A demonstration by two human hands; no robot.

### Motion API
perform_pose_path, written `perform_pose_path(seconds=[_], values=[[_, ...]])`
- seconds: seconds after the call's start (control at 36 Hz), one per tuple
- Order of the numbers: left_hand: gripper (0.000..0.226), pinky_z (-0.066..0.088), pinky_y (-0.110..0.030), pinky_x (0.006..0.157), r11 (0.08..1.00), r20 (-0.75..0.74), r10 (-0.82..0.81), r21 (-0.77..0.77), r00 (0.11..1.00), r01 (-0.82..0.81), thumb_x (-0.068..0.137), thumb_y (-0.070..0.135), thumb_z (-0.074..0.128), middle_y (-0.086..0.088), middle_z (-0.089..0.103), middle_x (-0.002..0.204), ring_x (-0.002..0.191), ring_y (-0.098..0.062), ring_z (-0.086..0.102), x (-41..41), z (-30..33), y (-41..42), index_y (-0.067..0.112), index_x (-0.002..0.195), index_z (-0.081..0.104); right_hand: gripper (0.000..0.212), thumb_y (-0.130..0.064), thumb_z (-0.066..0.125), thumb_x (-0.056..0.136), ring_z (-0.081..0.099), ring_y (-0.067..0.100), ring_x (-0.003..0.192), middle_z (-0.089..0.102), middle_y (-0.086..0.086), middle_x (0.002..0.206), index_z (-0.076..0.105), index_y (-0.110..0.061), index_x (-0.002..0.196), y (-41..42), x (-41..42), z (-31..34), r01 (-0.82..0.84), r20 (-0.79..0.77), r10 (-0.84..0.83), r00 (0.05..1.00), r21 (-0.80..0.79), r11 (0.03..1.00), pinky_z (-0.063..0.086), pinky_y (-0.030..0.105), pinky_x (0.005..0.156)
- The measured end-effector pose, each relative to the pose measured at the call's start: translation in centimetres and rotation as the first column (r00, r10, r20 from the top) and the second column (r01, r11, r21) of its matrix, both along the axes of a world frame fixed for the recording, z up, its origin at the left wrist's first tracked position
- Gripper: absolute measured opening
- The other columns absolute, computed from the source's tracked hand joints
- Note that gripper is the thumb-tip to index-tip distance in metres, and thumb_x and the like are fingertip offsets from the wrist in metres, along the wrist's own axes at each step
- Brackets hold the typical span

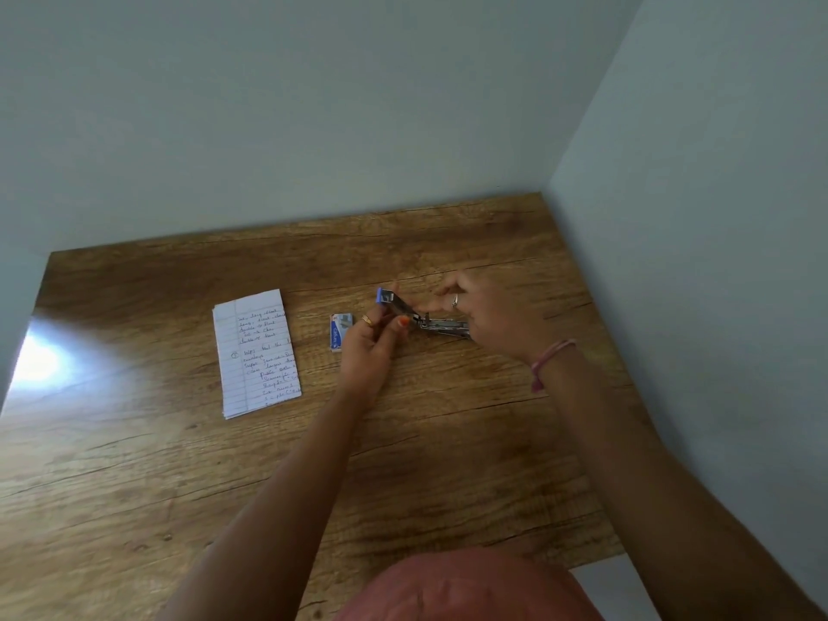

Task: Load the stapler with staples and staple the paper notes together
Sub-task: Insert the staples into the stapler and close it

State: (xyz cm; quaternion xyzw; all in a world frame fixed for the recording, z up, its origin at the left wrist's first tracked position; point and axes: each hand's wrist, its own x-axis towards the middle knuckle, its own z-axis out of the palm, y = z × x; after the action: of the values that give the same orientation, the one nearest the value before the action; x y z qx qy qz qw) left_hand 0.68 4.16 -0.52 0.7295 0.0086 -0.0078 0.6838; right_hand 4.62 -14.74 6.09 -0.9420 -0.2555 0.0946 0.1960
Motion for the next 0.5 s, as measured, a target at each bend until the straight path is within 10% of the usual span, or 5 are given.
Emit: perform_pose_path(seconds=[0.31, 0.44, 0.5], values=[[0.039, 0.053, -0.039, 0.089, 0.999, -0.011, 0.008, 0.037, 1.0, -0.008, 0.095, 0.022, 0.058, 0.022, 0.07, 0.096, 0.09, -0.007, 0.063, 0.1, 0.0, -0.1, 0.061, 0.1, 0.061, 0.04, 0.01, 0.048, 0.084, 0.05, 0.018, 0.117, 0.059, 0.001, 0.125, 0.073, -0.019, 0.097, -3.0, -0.9, -0.1, 0.182, -0.013, -0.182, 0.983, 0.058, 0.982, 0.044, 0.033, 0.095], [0.045, 0.054, -0.036, 0.089, 0.999, -0.022, 0.017, 0.036, 1.0, -0.016, 0.095, 0.02, 0.057, 0.021, 0.07, 0.097, 0.088, -0.005, 0.062, 0.1, -0.1, -0.1, 0.065, 0.102, 0.058, 0.033, -0.004, 0.05, 0.094, 0.059, 0.014, 0.077, 0.058, 0.0, 0.117, 0.063, -0.018, 0.12, -4.0, -2.2, -0.8, 0.293, -0.095, -0.277, 0.956, 0.262, 0.92, 0.051, 0.021, 0.064], [0.045, 0.052, -0.035, 0.091, 1.0, -0.027, 0.017, 0.027, 0.999, -0.016, 0.096, 0.02, 0.056, 0.024, 0.07, 0.1, 0.092, -0.005, 0.063, 0.1, 0.0, -0.1, 0.065, 0.103, 0.058, 0.04, -0.021, 0.061, 0.092, 0.06, 0.009, 0.091, 0.059, -0.004, 0.115, 0.053, -0.022, 0.131, -4.2, -2.7, -1.5, 0.334, -0.233, -0.272, 0.934, 0.295, 0.895, 0.052, 0.019, 0.073]])
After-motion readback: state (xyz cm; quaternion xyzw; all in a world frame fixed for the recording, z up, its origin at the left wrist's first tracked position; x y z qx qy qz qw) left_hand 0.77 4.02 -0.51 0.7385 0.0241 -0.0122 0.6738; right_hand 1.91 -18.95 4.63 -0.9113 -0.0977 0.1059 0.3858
